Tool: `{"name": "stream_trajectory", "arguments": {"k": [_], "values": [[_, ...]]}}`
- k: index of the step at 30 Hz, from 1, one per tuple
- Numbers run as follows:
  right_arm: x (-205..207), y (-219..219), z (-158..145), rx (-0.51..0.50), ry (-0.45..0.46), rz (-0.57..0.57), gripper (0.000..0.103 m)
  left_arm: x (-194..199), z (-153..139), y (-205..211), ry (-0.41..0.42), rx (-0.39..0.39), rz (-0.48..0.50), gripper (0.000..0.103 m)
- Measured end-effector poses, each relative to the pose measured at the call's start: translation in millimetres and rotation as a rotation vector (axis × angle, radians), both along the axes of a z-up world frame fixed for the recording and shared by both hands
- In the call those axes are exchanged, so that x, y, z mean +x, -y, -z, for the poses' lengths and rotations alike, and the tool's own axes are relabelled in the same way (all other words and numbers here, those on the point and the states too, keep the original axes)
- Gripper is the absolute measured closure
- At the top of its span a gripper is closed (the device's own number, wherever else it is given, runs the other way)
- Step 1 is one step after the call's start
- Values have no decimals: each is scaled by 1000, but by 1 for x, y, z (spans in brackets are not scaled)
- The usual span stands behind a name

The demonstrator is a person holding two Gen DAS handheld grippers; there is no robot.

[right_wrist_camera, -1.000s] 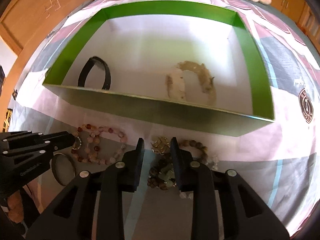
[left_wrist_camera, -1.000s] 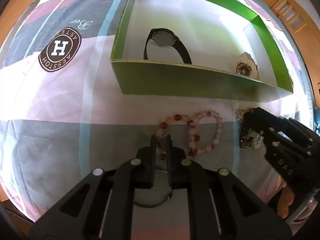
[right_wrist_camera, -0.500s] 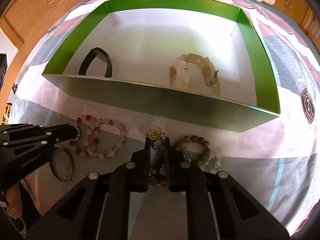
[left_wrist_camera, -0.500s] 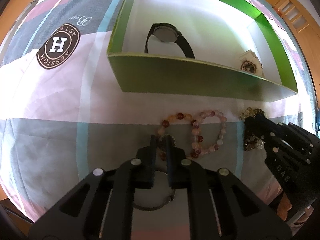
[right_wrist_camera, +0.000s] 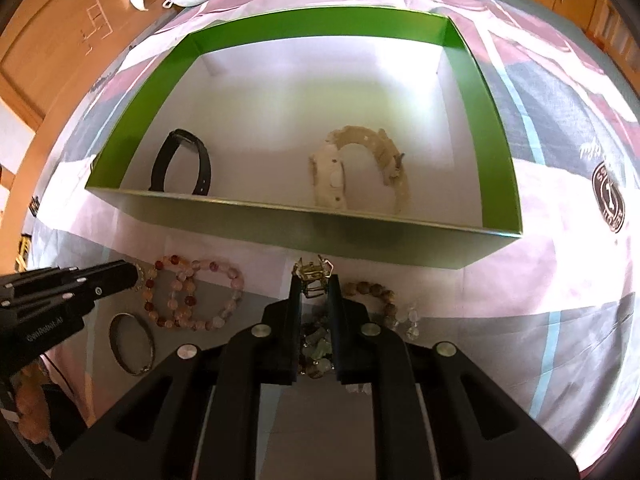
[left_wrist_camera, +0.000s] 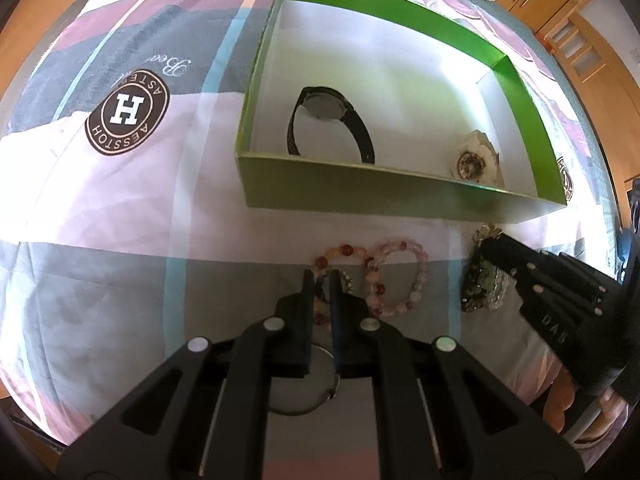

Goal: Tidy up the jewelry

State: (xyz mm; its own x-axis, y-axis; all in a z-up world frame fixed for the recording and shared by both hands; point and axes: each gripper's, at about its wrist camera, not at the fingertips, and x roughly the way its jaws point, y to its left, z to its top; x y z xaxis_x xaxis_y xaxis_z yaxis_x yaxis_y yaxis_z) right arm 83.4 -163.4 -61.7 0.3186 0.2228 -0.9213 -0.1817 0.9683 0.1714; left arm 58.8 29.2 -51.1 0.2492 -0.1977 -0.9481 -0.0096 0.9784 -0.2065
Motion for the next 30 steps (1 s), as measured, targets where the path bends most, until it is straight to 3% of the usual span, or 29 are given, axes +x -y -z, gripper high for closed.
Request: {"name": "stream_trajectory", "arguments": {"k": [3,9,13,17,20,30], "values": [[-6,-3,-10,48,-18,-45,90,-1,-3,-1,12,-8,-1,96],[-22,-12,-37,74,79,-121,90,-7,-32,-11,127,-70,-10,96],[-17,-7,-47,78,119,-85,90,1,-51,-14,200,-80,-40,96],[-3,1,-60,96,152,-34,90,20,-63,-17,215,-74,-64,96],[11,-3,-61,49,182,-7,90,34,-72,-13,240,-65,-72,96],[30,-4,-33,22,116,33,90,55,-35,-15,141,-25,-103,96]]}}
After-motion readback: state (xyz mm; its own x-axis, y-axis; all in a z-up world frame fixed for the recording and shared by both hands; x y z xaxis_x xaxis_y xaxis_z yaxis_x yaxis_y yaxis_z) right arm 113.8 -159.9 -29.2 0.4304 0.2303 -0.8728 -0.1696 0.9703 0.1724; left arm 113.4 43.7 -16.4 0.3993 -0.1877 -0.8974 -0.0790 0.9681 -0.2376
